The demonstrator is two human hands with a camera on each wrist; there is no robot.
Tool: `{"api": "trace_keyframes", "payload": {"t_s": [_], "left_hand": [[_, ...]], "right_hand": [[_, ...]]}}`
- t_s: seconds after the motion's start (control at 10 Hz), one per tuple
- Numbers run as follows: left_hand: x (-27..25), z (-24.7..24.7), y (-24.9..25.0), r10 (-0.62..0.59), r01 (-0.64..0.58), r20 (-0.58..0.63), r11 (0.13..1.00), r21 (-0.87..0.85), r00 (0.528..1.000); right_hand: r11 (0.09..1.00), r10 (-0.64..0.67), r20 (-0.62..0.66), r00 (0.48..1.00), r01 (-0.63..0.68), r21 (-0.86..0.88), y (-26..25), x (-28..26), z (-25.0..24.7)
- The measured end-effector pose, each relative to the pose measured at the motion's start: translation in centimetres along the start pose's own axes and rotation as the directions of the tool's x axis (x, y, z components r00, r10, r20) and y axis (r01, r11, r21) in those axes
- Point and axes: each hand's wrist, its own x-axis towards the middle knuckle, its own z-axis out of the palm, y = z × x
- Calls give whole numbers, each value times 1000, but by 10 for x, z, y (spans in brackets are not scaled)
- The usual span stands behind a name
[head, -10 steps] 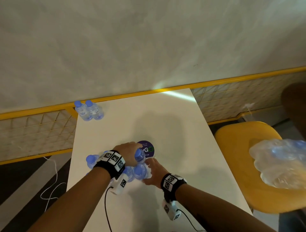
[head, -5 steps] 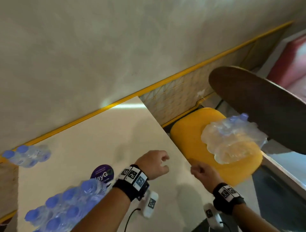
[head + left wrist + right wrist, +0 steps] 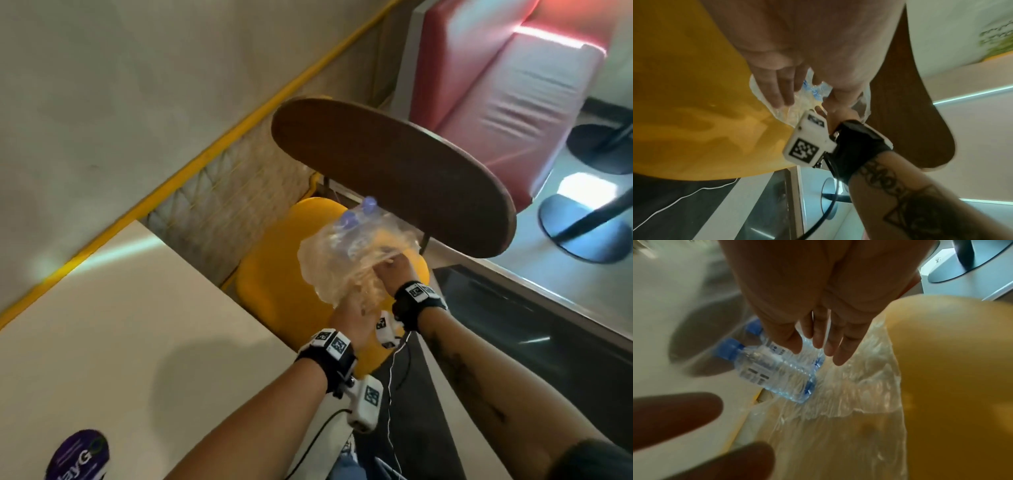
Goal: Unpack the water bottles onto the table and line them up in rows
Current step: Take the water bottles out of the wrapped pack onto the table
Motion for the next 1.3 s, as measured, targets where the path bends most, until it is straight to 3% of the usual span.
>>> {"api": "trace_keyframes", "payload": {"t_s": [0.1,0.2,0.3,0.4,0.5,0.6,0.7,0.9,1.0,1.1,1.2,1.3], "left_hand": [[25,6,19,17,-25,-133,998,-53,991],[49,1,31,-98,107,-94,989,97,991],[65,-8,41,-125,121,-4,956,266,992],[84,-14,32,-107,35,117,865,500,987],[111,-17,13,-186,82,102,778,623,977],[121,-23,16,-202,44,145,712,701,969],[132,-31,19,-125,-25,142,656,754,982],[124,-42,30,-169,-50,163,529,847,972],[156,-37,-14,-143,-78,178,524,848,974],[171,-23,-35,-85,-93,171,567,818,982],[143,-22,-12,57,-94,76,731,676,995],[111,-21,13,60,-89,71,839,536,996]], "right_hand": [[998,41,30,999,-39,-43,-10,21,4],[976,219,100,971,-218,-26,-2,36,0],[924,368,176,913,-339,-177,8,50,-1],[927,361,174,916,-331,-179,41,89,6],[926,283,191,940,-216,-311,18,69,-2],[955,263,217,940,-221,-201,11,65,-8],[929,306,206,929,-339,147,10,75,-10],[844,313,206,927,-371,387,37,142,-3],[862,328,216,920,-385,330,26,129,-9],[920,333,144,932,-355,165,90,194,13],[960,274,207,939,-255,-116,105,204,11],[967,212,142,967,-186,-176,55,146,-4]]}}
